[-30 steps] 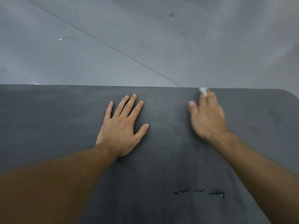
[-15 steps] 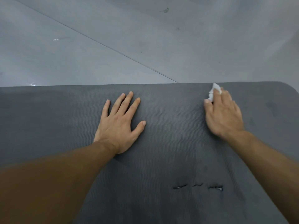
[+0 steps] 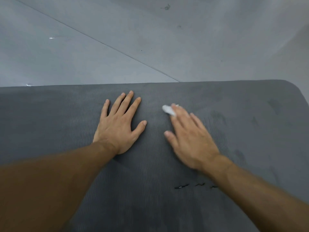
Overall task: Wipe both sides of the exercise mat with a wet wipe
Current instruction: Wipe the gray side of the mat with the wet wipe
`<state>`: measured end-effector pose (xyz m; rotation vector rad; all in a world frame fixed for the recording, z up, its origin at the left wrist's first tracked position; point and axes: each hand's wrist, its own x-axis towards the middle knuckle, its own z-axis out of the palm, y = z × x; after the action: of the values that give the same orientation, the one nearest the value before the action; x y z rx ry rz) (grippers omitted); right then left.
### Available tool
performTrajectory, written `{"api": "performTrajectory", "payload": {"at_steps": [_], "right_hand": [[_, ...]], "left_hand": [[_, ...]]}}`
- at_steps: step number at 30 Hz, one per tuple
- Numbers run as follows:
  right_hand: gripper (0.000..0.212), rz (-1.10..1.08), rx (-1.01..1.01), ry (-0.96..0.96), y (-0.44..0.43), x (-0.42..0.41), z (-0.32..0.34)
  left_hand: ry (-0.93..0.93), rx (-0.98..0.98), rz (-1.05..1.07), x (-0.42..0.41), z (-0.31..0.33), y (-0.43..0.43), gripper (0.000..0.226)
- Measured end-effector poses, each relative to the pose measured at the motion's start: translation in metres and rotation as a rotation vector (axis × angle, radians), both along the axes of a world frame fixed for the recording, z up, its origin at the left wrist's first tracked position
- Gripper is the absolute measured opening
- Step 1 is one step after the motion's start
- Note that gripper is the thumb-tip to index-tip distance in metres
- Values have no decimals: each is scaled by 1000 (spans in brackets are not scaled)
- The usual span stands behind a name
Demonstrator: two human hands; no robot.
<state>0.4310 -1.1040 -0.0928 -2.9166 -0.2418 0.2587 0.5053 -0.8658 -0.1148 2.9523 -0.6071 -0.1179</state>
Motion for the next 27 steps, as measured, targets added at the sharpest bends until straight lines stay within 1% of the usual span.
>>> {"api": "performTrajectory", "payload": {"at_steps": [4, 6, 8, 10, 13, 16, 18, 20, 22, 23, 27], "right_hand": [[70, -387, 38, -79, -72, 17, -7], [72, -574, 47, -81, -101, 19, -9], [75, -641, 78, -51, -108, 18, -9], [77, -579, 120, -54, -92, 14, -6], [71, -304, 94, -19, -39, -4, -6], [74, -36, 120, 4, 20, -34, 1], [72, 137, 80, 46, 46, -56, 0], [72, 212, 12, 29, 51, -68, -1], [71, 172, -42, 0, 36, -63, -3], [71, 111, -65, -13, 23, -56, -3], [70, -293, -71, -22, -46, -23, -2]], "left_hand": [[3, 5, -2, 1, 0, 0, 77], [2, 11, -5, 1, 0, 0, 77], [-3, 8, -4, 1, -1, 1, 77], [-8, 1, -4, 1, -1, 1, 77], [-4, 3, -4, 1, -1, 1, 78], [-21, -6, 7, 0, -1, 0, 77], [-26, -3, 13, 0, -2, 0, 77], [-29, -2, 11, 0, -3, 0, 77], [-27, -1, 14, 0, -2, 0, 77], [-24, 2, 13, 1, -2, 0, 77], [-15, 8, -2, 1, -2, 1, 78]]}}
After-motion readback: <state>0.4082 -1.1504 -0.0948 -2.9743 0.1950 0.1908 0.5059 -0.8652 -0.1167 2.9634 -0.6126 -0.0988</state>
